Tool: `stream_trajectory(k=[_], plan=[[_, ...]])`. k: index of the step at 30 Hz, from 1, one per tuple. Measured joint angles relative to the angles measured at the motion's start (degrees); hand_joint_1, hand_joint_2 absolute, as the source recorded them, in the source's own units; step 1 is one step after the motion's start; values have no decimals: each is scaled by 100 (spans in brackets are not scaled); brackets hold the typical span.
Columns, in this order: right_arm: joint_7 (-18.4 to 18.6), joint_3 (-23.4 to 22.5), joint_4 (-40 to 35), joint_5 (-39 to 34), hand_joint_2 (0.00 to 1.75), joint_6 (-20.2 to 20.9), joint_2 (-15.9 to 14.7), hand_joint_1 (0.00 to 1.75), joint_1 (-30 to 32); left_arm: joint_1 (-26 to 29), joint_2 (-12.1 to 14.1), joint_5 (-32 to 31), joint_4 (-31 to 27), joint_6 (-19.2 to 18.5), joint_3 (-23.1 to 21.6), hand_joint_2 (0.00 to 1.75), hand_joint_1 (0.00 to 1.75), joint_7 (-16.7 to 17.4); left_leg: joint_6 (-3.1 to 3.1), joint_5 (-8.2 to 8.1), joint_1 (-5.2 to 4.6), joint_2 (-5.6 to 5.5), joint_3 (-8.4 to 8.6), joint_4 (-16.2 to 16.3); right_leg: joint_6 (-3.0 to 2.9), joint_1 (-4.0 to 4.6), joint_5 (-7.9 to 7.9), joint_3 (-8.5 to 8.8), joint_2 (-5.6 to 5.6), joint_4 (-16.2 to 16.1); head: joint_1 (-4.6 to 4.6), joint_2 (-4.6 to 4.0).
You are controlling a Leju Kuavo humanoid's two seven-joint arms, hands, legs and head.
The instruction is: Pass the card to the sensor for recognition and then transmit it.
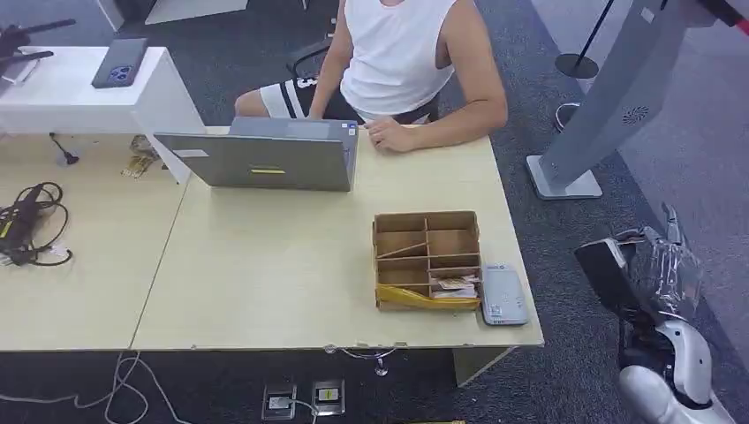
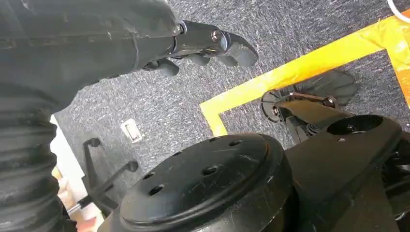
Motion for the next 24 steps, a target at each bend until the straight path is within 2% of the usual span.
stream_trajectory(k=[7,15,24], plan=[[-98,-35,72,190,175,420,186,175,59,-14,0,-41,0,0,0,175,0,0,0,0,0,0,-1,-1,0,0,0,1,1,1,0,0],[-26,135,356,234,175,944,432,175,-96,-25,0,-96,0,0,0,175,0,0,0,1,0,-2,-2,-1,0,0,0,2,-1,1,0,0],[-77,531,1063,46,175,1119,673,175,-422,-34,0,-136,0,0,-2,175,0,0,0,1,0,-1,-3,-1,0,0,0,1,-1,1,0,0]])
